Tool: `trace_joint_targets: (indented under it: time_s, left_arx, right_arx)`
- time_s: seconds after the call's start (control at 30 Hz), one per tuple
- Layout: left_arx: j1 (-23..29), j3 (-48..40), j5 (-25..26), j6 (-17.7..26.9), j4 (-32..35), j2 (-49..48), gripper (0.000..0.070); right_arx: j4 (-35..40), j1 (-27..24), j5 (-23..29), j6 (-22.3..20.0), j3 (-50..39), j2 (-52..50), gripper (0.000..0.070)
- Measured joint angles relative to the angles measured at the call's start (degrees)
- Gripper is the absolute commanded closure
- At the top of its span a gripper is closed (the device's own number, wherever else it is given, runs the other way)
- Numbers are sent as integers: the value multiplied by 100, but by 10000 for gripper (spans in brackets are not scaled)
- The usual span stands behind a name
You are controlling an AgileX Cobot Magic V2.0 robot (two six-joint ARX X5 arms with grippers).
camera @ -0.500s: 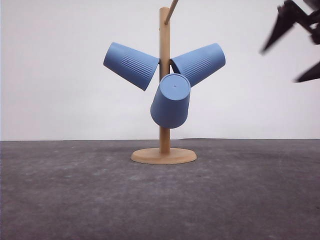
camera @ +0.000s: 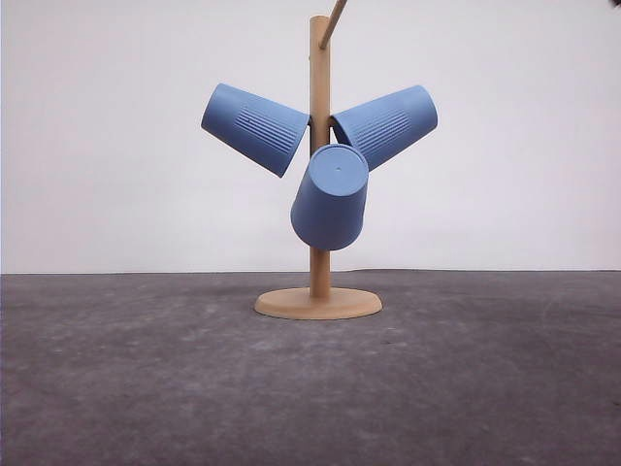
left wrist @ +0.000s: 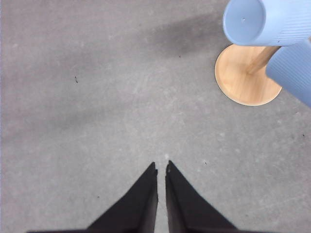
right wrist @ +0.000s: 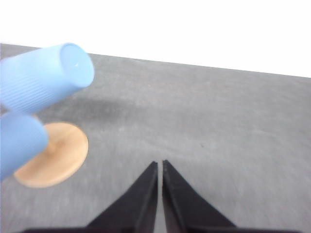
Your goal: Place three cups
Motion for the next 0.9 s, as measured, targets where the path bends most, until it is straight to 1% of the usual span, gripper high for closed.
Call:
trace_joint_targets:
  time_s: [0.07,0.17,0.27,0.37,0.5,0.57,0.7,0.8,0.9]
  left_arx:
    - [0,-295,2,-34,6,-191,697]
    - [0,-1048,-9,-117,148,-709,697]
    - [0,-2051,-79,-230,643,-1443,697]
    - [0,-3096,-81,-338,1202,-2212,697]
    - [0,-4397,-81,-444,2021,-3220,697]
    - [0,-4970,-81,-489,2457,-3689,697]
    - [0,-6026,-81,-547,3260,-4523,697]
    - [0,-6640,-81,-567,3678,-4920,697]
    - [0,-7015,-83,-567,3888,-5126,697]
  right_arx:
    - [-304,118,248,-11,0,-235,700]
    - [-597,312,510,-13,0,-628,700]
    - [-793,435,547,-11,0,-1018,700]
    - [-1261,536,547,11,-9,-1305,700]
    - [-1467,660,552,44,-440,-1838,700]
    - [-1393,685,564,69,-808,-2177,700]
    - [-808,687,567,182,-1745,-3004,700]
    - [-257,687,567,211,-2411,-3511,700]
    - [-105,687,565,332,-2943,-3744,700]
